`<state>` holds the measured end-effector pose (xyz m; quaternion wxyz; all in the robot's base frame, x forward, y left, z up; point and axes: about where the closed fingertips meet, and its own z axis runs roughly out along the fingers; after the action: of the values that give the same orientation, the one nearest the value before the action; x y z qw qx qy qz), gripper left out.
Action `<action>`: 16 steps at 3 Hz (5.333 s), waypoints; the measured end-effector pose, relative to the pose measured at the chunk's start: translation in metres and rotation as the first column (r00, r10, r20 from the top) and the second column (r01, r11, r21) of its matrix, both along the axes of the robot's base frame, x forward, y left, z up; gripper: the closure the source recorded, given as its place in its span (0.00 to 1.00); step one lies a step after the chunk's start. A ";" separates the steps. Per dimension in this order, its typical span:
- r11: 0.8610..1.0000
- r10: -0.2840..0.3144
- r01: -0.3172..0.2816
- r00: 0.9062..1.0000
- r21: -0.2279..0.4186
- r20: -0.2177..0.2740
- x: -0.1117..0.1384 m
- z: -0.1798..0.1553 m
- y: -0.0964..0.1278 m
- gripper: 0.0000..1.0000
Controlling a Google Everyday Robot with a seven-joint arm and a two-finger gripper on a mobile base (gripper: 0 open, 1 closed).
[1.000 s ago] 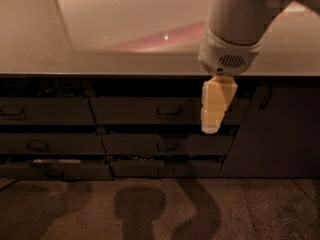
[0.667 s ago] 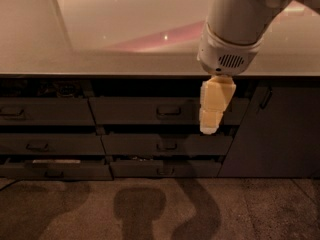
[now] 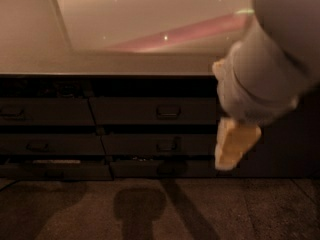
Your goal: Open top drawer
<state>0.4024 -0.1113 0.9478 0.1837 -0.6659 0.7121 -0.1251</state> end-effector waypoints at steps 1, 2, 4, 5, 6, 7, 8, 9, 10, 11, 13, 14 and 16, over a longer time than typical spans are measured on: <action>1.000 0.003 -0.002 0.999 -0.011 0.051 -0.021 0.001 -0.005 0.00; 1.000 0.002 -0.002 0.999 -0.011 0.051 -0.021 0.001 -0.005 0.00; 0.984 -0.177 0.177 0.964 -0.016 -0.200 0.033 -0.129 -0.074 0.00; 0.971 -0.233 0.236 0.934 -0.024 -0.272 0.057 -0.189 -0.100 0.00; 0.971 -0.233 0.236 0.934 -0.024 -0.272 0.057 -0.189 -0.100 0.00; 0.966 -0.259 0.248 0.942 -0.077 -0.212 0.034 -0.182 -0.093 0.00; 0.950 -0.268 0.261 0.963 -0.170 -0.023 0.010 -0.170 -0.083 0.00; 0.910 -0.309 0.324 0.946 -0.258 0.096 0.023 -0.172 -0.095 0.00; 0.911 -0.308 0.322 0.947 -0.257 0.093 0.023 -0.172 -0.094 0.00; 0.934 -0.276 0.282 0.959 -0.218 0.059 0.025 -0.173 -0.096 0.00; 0.870 -0.458 0.445 0.889 0.210 0.015 0.076 -0.183 -0.214 0.00; 0.828 -0.490 0.470 0.872 0.305 -0.012 0.080 -0.192 -0.244 0.00; 0.834 -0.494 0.475 0.870 0.280 -0.004 0.097 -0.192 -0.229 0.00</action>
Offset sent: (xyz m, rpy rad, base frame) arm -0.0212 -0.0051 0.0008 -0.0115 -0.0506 0.0021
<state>0.4991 -0.3400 0.7561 0.2598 -0.4277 0.8609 -0.0915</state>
